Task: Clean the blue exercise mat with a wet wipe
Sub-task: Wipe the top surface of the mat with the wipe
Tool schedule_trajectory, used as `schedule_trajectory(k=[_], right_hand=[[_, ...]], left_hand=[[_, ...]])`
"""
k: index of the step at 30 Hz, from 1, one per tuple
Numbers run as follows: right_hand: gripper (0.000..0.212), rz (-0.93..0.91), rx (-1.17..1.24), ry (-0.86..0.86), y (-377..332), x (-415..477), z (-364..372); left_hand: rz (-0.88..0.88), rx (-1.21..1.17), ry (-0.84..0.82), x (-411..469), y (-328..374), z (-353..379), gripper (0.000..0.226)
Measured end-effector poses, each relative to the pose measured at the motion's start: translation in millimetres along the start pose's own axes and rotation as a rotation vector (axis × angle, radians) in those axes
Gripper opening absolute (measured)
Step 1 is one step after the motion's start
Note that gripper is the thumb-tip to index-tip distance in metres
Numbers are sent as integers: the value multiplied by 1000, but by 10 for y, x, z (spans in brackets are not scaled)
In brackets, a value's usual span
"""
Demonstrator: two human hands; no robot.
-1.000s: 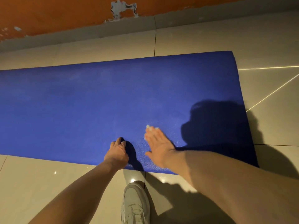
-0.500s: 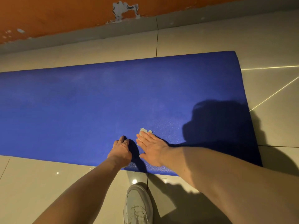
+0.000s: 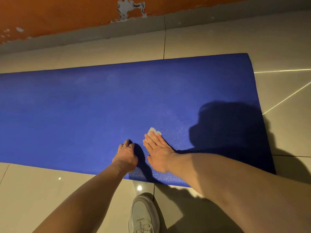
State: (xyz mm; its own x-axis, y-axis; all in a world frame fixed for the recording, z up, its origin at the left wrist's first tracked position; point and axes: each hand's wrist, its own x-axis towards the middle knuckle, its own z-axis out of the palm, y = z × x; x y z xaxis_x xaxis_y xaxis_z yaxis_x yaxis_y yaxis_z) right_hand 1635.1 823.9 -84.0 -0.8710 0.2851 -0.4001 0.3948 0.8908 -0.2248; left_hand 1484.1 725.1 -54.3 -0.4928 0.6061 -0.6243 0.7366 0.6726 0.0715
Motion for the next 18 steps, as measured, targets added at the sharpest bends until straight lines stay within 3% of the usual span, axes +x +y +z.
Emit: schedule_trajectory(k=[3, 8, 11, 13, 18], right_hand=[[67, -118, -151, 71, 358, 56, 39], [71, 361, -146, 135, 920, 113, -32], [78, 467, -3, 146, 692, 196, -87], [80, 400, 46, 131, 455, 257, -95], [70, 2, -67, 60, 304, 262, -98]], left_hand=[[1, -23, 31, 57, 57, -44, 59], [11, -33, 52, 127, 173, -121, 63], [12, -27, 50, 151, 210, -140, 65], [3, -21, 51, 167, 205, -146, 66], [-11, -21, 59, 226, 198, -155, 66]])
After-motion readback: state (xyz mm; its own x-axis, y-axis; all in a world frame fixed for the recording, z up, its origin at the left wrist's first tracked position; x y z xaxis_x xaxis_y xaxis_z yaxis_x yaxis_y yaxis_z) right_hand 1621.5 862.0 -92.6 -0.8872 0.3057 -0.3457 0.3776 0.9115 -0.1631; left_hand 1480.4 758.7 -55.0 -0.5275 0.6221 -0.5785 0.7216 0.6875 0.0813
